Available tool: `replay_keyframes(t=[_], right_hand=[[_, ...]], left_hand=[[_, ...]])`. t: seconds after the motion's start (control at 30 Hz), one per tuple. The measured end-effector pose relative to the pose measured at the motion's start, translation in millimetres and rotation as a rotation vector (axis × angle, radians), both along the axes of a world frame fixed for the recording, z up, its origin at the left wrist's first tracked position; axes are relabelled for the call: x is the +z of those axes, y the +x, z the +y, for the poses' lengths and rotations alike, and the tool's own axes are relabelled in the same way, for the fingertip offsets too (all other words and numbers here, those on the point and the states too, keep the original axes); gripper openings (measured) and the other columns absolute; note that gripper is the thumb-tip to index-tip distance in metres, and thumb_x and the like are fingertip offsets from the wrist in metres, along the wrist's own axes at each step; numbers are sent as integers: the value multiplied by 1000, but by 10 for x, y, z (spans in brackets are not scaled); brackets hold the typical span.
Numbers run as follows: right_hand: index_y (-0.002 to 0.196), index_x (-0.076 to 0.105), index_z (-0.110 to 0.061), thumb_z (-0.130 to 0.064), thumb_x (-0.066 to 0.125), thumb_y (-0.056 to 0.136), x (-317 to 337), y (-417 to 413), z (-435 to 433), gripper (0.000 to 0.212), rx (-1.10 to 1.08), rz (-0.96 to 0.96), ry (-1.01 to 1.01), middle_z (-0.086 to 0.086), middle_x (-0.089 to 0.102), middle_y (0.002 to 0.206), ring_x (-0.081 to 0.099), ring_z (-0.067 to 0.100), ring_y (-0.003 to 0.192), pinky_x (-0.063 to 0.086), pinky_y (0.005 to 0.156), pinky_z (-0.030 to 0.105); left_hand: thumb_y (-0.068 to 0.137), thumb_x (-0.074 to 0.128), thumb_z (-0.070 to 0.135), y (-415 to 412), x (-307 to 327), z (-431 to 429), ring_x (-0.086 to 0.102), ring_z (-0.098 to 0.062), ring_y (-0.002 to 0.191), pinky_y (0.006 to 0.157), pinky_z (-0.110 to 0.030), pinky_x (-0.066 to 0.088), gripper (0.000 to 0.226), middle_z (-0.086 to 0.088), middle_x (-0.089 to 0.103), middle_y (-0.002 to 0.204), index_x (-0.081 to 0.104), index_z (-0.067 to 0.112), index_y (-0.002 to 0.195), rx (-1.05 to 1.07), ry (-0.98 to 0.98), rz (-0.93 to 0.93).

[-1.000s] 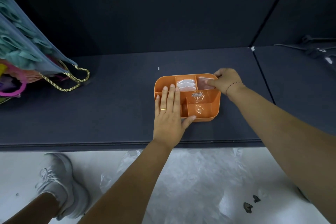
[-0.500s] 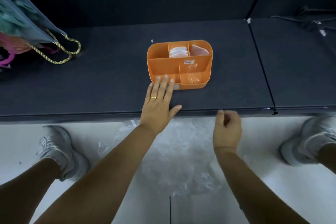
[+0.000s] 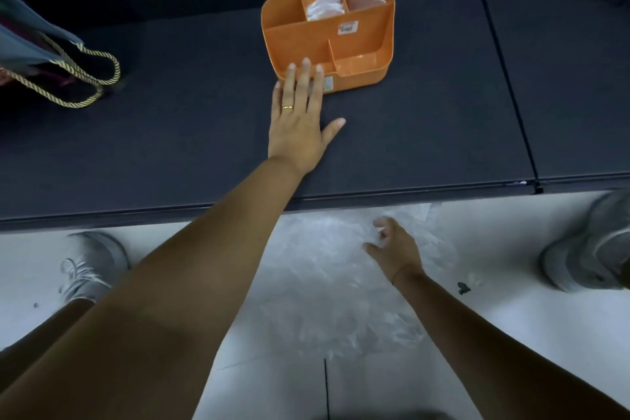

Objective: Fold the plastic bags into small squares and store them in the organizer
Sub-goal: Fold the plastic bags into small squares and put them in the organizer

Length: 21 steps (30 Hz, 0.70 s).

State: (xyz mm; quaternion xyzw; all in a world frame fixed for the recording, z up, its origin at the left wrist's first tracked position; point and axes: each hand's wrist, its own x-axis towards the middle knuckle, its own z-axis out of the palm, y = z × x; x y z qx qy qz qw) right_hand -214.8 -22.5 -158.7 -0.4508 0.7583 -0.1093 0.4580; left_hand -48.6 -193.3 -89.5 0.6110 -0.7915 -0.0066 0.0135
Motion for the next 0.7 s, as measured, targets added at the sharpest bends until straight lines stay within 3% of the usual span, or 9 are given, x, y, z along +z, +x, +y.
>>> replay_keyframes(t=[0.1,0.2,0.33,0.53,0.67,0.7], right_hand=[[99,66,-12,-16,65,90,-104,-44,-50,10,-12,83,-88,6,65,106,60,15,91,41,75,14],[90,66,-14,-15,66,89,-127,-61,-81,2,-105,94,-146,3,62,98,57,12,81,36,65,5],[71,42,-23,-15,74,81,-134,-68,-110,34,-175,50,-133,5,51,79,46,7,57,36,58,9],[98,55,-16,-5,73,82,38,-101,-6,27,-52,25,-101,0,45,103,52,8,68,37,64,1],[87,68,-3,-6,68,86,138,-143,43,3,75,101,-91,1,54,88,54,11,74,53,78,21],[82,69,-3,-9,69,86,157,-149,53,7,112,91,-75,0,58,82,55,11,73,55,80,25]], left_hand=[[100,28,59,-33,10,-199,-9,-29,151,122,-44,-4,81,-10,-8,164,-7,11,156,-4,2,-4],[100,29,59,-44,31,-408,-11,-27,151,122,-44,-6,81,-8,-10,164,-8,12,156,-11,17,1],[100,28,59,-9,91,-688,-13,-26,151,121,-46,-8,80,-7,-11,164,-9,14,156,-42,26,-12],[101,24,59,91,128,-426,-16,-27,150,117,-48,-17,77,-8,-13,164,-5,16,157,-15,50,66],[96,14,65,250,-101,455,-14,-24,151,119,-46,-14,79,-5,-8,165,3,17,158,36,196,82],[94,8,67,289,-130,651,-12,-24,151,120,-45,-13,81,-5,-6,165,4,17,157,72,207,66]])
